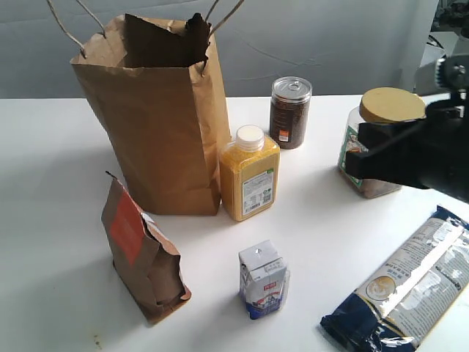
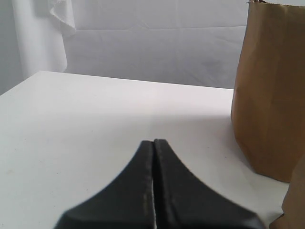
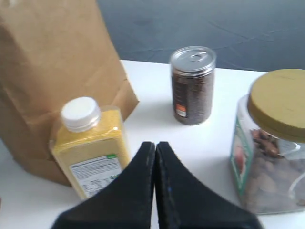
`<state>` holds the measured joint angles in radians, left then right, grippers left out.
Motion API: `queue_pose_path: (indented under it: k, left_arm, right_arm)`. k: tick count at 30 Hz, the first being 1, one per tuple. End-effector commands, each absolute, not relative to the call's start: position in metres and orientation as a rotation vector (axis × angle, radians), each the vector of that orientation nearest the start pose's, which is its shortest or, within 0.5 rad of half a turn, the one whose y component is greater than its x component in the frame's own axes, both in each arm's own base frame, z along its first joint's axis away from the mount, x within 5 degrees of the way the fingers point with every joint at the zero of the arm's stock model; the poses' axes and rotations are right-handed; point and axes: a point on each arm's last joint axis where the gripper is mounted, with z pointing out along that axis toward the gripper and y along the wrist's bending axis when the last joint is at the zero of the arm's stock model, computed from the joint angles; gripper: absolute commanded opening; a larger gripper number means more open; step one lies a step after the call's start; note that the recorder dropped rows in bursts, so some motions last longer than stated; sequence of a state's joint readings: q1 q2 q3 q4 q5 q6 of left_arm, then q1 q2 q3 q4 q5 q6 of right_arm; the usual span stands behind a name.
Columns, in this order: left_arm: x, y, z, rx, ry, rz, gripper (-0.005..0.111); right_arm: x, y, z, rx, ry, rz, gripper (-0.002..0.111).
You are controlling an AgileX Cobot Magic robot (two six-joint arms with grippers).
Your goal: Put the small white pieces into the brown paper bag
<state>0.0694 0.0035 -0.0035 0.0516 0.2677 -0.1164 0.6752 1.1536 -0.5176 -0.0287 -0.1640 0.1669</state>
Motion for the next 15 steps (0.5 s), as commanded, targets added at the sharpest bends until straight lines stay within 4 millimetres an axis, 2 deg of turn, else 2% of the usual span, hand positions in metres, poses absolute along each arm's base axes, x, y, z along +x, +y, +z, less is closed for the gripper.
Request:
queue_pose_path:
  k: [1,8,15]
  left_arm:
    - [0.055,0.005,0.189,-0.133,1.744,0.001,0.000]
    - [0.055,0.005,0.189,-0.133,1.744,0.001,0.000]
    - [0.055,0.005,0.189,-0.133,1.744,0.001,0.000]
  right_arm:
    - [0.174,0.115,0.239,-0.438,1.843,0.473,0.000]
    - [0.152,0.080,0.216,-0.342,1.774,0.378,0.000]
    - [0.116,0.046,0.195,-0.173,1.686,0.336,0.000]
